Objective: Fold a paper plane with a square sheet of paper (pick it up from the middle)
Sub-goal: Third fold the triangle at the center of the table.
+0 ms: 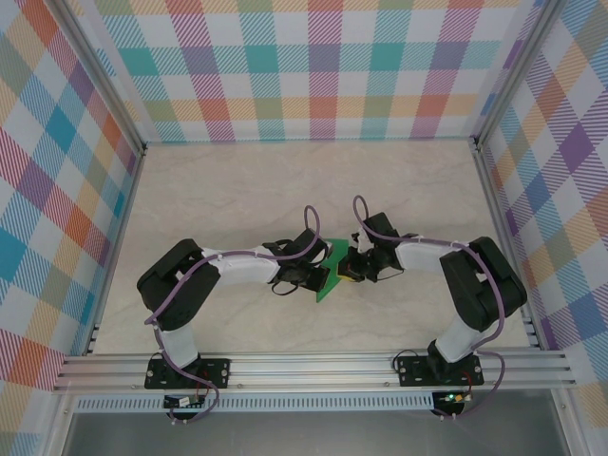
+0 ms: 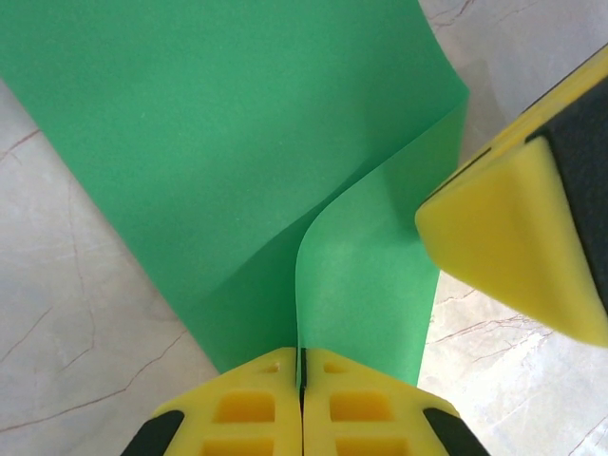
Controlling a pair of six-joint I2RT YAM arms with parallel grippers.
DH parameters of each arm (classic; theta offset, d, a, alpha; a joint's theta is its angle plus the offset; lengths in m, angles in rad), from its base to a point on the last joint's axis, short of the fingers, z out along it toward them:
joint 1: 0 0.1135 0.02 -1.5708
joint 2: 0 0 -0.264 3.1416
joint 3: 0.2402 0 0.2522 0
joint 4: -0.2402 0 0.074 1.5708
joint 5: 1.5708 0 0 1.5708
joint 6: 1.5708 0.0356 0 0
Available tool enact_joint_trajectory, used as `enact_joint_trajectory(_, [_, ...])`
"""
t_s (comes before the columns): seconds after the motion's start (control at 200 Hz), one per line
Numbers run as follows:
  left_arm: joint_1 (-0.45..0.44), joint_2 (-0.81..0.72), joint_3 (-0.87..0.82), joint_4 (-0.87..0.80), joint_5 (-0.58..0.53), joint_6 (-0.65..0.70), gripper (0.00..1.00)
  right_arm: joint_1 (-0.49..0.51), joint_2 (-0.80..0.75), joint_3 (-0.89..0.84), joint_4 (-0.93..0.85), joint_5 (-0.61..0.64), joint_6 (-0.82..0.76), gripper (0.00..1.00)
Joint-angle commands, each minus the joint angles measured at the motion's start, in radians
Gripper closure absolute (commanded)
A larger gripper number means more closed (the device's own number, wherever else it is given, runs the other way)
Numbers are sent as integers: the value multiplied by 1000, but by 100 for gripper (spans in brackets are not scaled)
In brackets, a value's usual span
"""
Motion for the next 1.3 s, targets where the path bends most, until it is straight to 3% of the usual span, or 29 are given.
enact_joint_trajectory(0.0, [2,-5,-31,-55,-27,-1,94,-8,48,31,13,0,-23,95])
enact_joint_trajectory(0.34, [1,-40,-23,-61,-38,-18,88,-8,107,17,-28,52,-53,96])
enact_joint_trajectory(0.555, [5,-124,30,-164,-150,-86,75,-8,113,22,-44,53,-63,96])
enact_joint_trajectory(0.625, [9,-157,38,-183,-182,-127,67,-7,115,23,-44,54,-66,96])
enact_joint_trajectory(0.76, [7,-203,35,-172,-127,-188,69,-8,117,28,-48,56,-62,96])
enact_joint_trajectory(1.0, [-2,-140,32,1,180,-287,84,-8,113,28,-51,65,-58,96])
enact_joint_trajectory(1.295, [-12,-42,40,43,152,-346,86,-7,126,27,-47,63,-58,96])
